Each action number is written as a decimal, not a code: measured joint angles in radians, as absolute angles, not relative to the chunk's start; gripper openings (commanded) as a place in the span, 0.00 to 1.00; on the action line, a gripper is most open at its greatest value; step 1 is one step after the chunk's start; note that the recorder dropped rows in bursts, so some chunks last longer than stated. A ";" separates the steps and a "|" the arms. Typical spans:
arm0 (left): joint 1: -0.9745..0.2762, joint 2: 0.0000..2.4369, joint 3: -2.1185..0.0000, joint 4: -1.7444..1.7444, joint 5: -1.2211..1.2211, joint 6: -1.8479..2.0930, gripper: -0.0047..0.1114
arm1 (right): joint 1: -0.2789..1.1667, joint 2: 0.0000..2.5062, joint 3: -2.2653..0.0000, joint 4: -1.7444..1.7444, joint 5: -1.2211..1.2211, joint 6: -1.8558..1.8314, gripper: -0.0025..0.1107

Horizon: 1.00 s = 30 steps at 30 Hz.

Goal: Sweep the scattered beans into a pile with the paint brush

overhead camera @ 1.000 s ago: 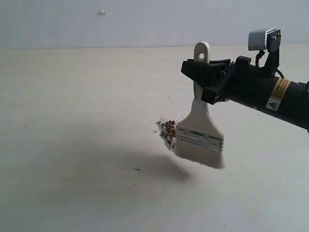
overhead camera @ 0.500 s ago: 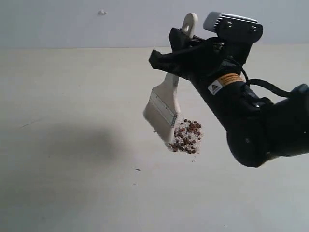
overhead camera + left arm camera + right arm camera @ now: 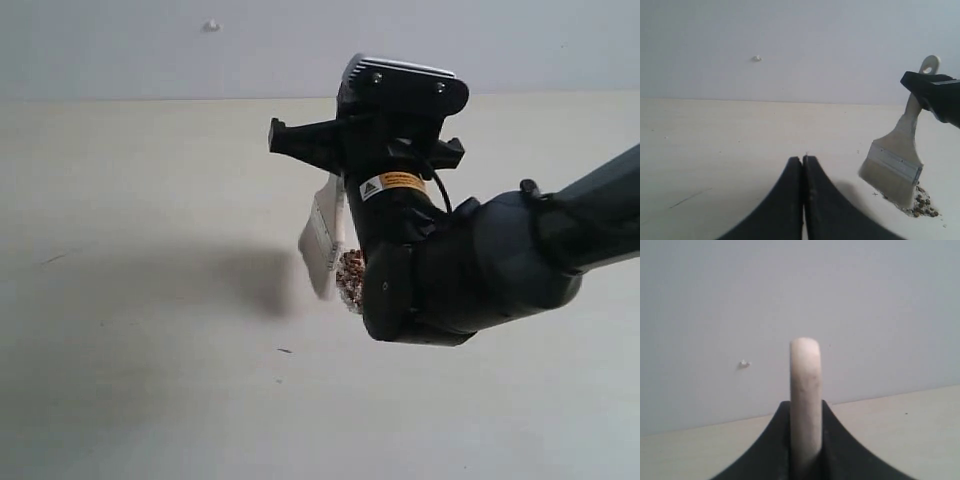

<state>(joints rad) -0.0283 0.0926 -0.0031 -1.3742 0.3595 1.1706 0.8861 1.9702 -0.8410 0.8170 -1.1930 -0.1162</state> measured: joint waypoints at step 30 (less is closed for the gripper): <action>-0.028 0.093 -0.003 -1.374 0.360 1.171 0.04 | 0.895 2.061 -0.921 1.002 -1.209 -0.295 0.02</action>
<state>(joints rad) -0.0283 0.0926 -0.0031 -1.3742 0.3595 1.1706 0.8950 2.0614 -0.9212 1.0020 -1.2093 -0.2954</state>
